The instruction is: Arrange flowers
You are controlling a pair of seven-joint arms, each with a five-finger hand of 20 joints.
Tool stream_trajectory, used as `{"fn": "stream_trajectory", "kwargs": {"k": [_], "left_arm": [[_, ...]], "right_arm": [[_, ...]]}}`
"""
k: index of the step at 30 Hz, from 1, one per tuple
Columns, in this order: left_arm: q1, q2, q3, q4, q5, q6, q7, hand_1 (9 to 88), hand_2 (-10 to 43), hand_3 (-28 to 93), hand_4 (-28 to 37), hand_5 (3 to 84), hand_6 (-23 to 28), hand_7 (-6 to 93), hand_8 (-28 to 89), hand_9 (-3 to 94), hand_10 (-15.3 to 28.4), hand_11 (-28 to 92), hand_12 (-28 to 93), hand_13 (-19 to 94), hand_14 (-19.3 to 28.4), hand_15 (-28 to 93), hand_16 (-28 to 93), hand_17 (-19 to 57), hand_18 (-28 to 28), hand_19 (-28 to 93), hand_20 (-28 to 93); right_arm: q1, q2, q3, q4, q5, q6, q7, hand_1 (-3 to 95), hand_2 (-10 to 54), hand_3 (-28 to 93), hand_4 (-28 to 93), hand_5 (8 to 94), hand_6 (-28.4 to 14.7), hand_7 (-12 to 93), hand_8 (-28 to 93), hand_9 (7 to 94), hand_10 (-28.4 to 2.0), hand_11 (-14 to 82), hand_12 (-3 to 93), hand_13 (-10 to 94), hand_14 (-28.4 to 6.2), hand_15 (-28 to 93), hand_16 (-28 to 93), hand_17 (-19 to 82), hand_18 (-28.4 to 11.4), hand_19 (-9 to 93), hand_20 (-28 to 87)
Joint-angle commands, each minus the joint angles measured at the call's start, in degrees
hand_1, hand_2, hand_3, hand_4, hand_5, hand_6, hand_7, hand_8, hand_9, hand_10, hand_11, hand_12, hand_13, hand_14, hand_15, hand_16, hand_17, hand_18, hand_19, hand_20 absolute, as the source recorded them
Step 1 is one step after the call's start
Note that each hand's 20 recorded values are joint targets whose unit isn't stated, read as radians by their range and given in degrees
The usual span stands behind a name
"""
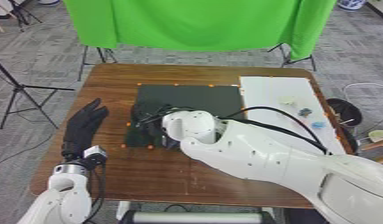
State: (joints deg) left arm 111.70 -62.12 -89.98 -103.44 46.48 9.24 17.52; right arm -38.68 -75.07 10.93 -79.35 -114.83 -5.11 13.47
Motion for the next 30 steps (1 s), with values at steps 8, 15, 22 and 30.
{"fn": "stream_trajectory", "kwargs": {"k": [8,15,22,30], "left_arm": [[2.18,-0.07,-0.96,-1.11,0.56,-0.46,-0.11,18.6,-8.7,74,-28.3,44.7,2.0,12.1,-7,44.8,12.8,16,11,35,14.3,10,-1,7.7,9.5,2,16],[3.22,-0.14,-1.54,-1.62,0.56,-0.32,0.24,18.7,-8.8,74,-28.3,44.6,2.0,12.1,-7,44.8,12.8,16,11,36,14.3,10,-1,7.7,9.5,2,16],[4.08,-0.61,-2.46,-2.07,0.65,-0.34,-0.08,18.9,-9.2,74,-28.3,44.6,2.0,12.1,-7,44.7,12.8,16,11,35,14.3,10,-1,7.7,9.6,2,16],[5.06,-1.18,-3.04,-2.37,0.56,-0.37,-0.28,19.0,-9.5,74,-28.3,44.7,1.9,12.1,-7,44.8,12.8,16,11,35,14.3,10,-1,7.7,9.6,2,16]], "right_arm": [[9.59,7.57,2.12,-9.15,3.37,-3.27,-0.63,38.4,-9.5,74,-13,53.9,4.9,18,-10,58.1,-12.5,9.0,17.1,91,-1.2,52,29,64,-9.4,93,41],[13.52,17.49,6.83,-16.62,5.62,-2.34,-1.19,37.1,-9.5,74,-13,53.9,5.0,18,-10,57.9,-13.0,8.6,17.0,91,-1.2,52,29,64,-9.6,93,41],[7.04,35.03,20.99,-27.05,6.15,-0.75,1.44,36.0,-9.5,74,-13,53.8,4.6,17,-10,58.2,-12.9,8.5,17.0,91,-1.2,52,29,64,-9.6,93,41],[-27.15,45.35,56.76,-35.11,6.41,-0.69,9.96,32.8,-9.5,72,-14,54.2,3.5,15,-9,59.6,-14.3,8.4,17.1,91,-1.5,53,29,63,-10.1,93,42]]}}
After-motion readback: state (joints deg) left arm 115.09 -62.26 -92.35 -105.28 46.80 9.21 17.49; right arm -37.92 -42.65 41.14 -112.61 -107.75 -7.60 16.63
